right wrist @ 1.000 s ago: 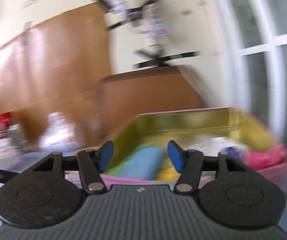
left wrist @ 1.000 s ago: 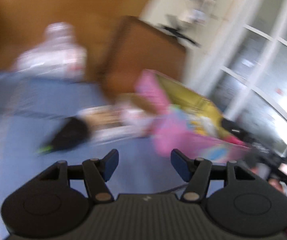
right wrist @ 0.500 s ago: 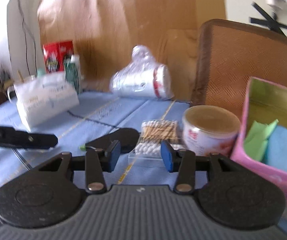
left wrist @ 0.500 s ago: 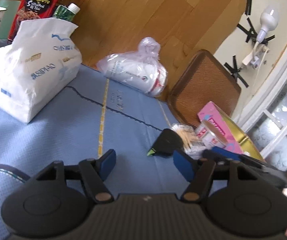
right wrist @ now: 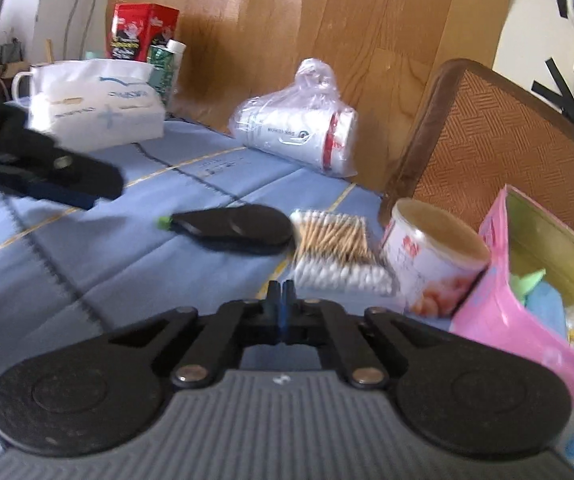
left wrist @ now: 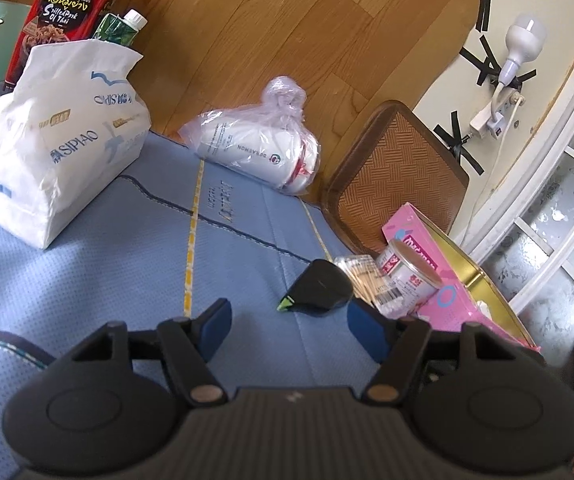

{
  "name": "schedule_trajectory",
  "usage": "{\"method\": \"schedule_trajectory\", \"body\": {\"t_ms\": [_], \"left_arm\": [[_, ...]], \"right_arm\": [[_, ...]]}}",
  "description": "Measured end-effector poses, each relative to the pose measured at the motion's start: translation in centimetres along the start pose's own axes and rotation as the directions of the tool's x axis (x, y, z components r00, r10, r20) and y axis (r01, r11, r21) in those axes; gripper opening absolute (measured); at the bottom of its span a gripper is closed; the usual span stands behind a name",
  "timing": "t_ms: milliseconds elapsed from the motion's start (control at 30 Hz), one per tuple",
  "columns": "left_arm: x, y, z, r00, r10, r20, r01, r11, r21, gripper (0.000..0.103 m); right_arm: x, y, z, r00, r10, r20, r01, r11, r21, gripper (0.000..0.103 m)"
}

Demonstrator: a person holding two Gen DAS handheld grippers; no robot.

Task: Organize soft objects
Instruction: 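Move the right gripper to the cotton-swab pack, then grasp the cotton-swab pack with the right gripper and lift it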

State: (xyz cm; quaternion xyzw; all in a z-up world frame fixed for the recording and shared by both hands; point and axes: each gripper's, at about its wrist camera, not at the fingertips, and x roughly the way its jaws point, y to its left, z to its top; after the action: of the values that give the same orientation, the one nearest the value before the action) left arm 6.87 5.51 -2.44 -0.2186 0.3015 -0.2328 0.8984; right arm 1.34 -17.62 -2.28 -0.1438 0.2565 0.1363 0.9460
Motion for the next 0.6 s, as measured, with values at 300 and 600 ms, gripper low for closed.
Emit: {"method": "schedule_trajectory", "body": {"t_ms": [300, 600], "left_arm": [[0.3, -0.7, -0.2, 1.000, 0.001, -0.018, 0.000, 1.000, 0.016, 0.071], [-0.4, -0.4, -0.4, 1.000, 0.005, 0.002, -0.005, 1.000, -0.003, 0.077]], "right_arm": [[-3.5, -1.0, -1.1, 0.998, 0.044, 0.034, -0.046, 0.997, 0.058, 0.012], [1.7, -2.2, 1.6, 0.999, -0.049, -0.003, 0.049, 0.995, 0.088, 0.075]]}}
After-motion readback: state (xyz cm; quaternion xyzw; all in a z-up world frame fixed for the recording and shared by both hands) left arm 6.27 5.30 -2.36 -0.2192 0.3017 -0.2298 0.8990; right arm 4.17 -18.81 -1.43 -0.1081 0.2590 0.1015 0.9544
